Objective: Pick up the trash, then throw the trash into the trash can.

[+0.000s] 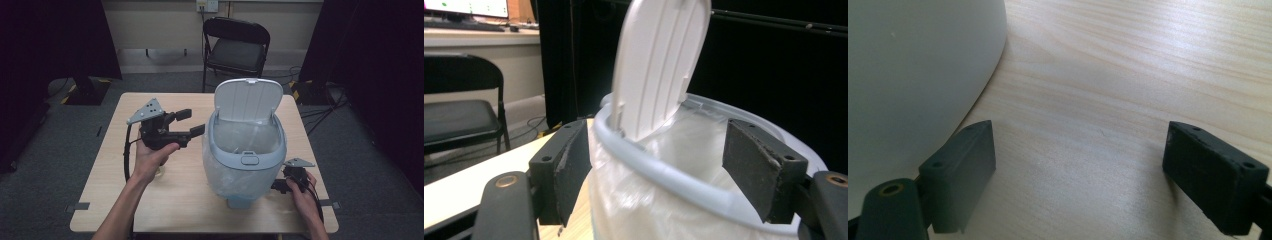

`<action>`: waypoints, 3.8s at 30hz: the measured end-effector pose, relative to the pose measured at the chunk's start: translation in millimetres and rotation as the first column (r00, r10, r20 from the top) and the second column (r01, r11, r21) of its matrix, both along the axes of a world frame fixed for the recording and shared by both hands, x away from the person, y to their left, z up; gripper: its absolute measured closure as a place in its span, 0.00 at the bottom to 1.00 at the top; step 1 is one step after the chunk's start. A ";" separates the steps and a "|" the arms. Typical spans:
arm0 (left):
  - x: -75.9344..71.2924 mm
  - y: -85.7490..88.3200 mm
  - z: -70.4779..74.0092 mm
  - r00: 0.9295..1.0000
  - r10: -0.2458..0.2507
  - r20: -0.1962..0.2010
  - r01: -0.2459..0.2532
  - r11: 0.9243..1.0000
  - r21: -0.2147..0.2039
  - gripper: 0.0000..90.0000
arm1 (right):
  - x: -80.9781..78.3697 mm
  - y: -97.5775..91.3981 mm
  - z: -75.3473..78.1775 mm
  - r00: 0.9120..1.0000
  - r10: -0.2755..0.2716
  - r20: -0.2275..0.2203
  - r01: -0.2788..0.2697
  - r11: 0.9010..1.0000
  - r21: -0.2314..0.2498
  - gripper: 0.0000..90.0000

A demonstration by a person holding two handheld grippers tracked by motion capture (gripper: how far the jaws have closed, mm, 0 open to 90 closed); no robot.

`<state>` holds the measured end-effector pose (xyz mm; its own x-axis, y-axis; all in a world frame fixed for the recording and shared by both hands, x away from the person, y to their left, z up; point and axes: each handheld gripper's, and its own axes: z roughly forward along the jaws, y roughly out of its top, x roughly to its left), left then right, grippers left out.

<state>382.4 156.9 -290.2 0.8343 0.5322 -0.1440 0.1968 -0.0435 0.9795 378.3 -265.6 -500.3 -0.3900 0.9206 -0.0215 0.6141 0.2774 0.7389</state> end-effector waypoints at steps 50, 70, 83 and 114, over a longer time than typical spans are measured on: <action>-8.7 105.0 -83.5 0.958 0.266 -0.109 -0.240 0.949 0.203 0.24 | 0.2 -0.1 0.1 1.000 0.002 -0.001 -0.002 1.000 -0.001 0.14; -0.7 111.2 -124.6 0.934 0.309 -0.180 -0.254 0.927 0.275 0.24 | 0.6 -0.5 0.0 1.000 0.007 -0.001 -0.007 1.000 -0.001 0.14; 0.2 105.5 -159.1 0.928 0.327 -0.179 -0.249 0.901 0.356 0.27 | 1.1 -0.3 0.1 1.000 0.009 -0.002 -0.009 1.000 -0.003 0.14; 10.0 93.2 -190.3 0.913 0.366 -0.180 -0.267 0.870 0.414 0.30 | 1.2 -0.5 0.1 1.000 0.011 -0.002 -0.011 1.000 -0.003 0.14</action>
<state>392.4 250.1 -480.5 0.5751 0.8160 -0.0586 0.4932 -0.2886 0.8206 379.5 -266.1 -500.2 -0.3997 0.9164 -0.0232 0.6126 0.2858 0.7369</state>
